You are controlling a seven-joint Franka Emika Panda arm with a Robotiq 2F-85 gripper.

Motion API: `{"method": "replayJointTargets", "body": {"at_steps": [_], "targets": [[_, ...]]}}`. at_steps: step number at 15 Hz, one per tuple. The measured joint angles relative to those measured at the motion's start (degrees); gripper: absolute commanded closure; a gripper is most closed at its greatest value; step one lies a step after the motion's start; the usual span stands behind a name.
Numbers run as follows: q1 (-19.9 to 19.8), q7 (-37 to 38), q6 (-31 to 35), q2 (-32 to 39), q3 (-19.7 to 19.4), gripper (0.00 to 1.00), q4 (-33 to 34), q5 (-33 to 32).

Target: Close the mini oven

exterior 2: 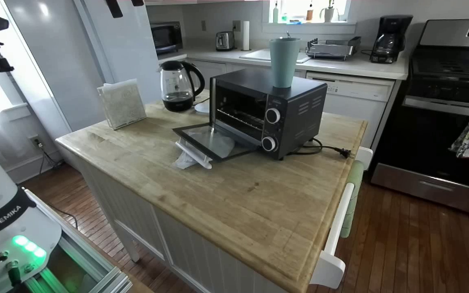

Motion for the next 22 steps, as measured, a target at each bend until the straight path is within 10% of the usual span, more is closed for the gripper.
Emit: {"method": "replayJointTargets", "body": {"at_steps": [8, 22], "targets": [[0.38, -0.01, -0.09, 0.76, -1.49, 0.0, -0.17, 0.99], [-1.97, -21.97, 7.62, 18.07, -26.62, 0.0, -9.0, 27.64]]}}
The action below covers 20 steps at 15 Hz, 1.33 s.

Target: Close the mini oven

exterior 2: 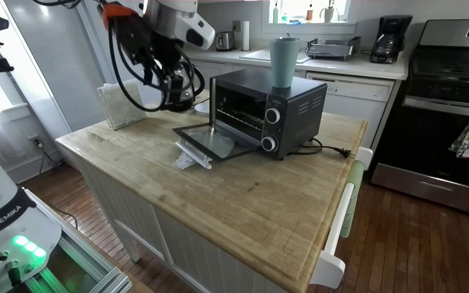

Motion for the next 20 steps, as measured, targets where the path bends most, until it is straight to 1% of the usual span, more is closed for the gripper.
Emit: {"method": "replayJointTargets", "body": {"at_steps": [2, 4, 6, 7, 10, 16, 20], "targets": [[-1.41, -5.26, 0.47, 3.33, -2.64, 0.0, -0.17, 2.99], [-3.05, -9.85, 1.5, 7.05, -4.35, 0.0, -0.17, 4.88], [-4.79, -13.38, 3.16, 11.1, -5.08, 0.0, -0.07, 6.76], [-5.56, -14.15, 3.33, 12.46, -4.86, 0.0, -0.03, 6.92], [-5.96, -14.05, 3.32, 12.47, -3.78, 0.0, 0.01, 6.92], [-6.73, -14.01, 3.26, 12.77, -3.16, 0.0, 0.13, 7.15], [-9.87, -14.15, 3.23, 17.56, -3.45, 0.0, 1.22, 9.83]]}}
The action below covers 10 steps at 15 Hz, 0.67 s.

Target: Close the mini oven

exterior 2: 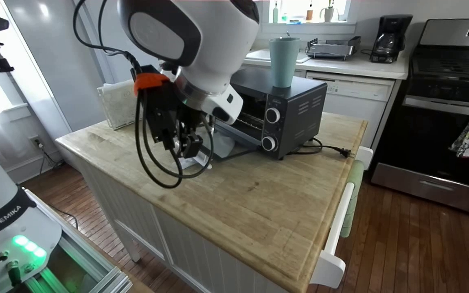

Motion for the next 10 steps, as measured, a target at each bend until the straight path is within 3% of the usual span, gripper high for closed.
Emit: {"method": "replayJointTargets", "body": {"at_steps": [1, 2, 4, 10], "targets": [[-0.99, -0.06, 0.05, 1.67, -0.02, 0.0, 0.54, 0.99], [-1.94, -0.12, 0.05, 3.38, -0.02, 0.25, 1.16, 2.23], [-3.66, -0.23, 0.05, 6.79, 0.11, 0.32, 2.63, 4.93], [-7.89, -0.28, 0.05, 14.91, 2.17, 0.76, 7.28, 10.59]]}}
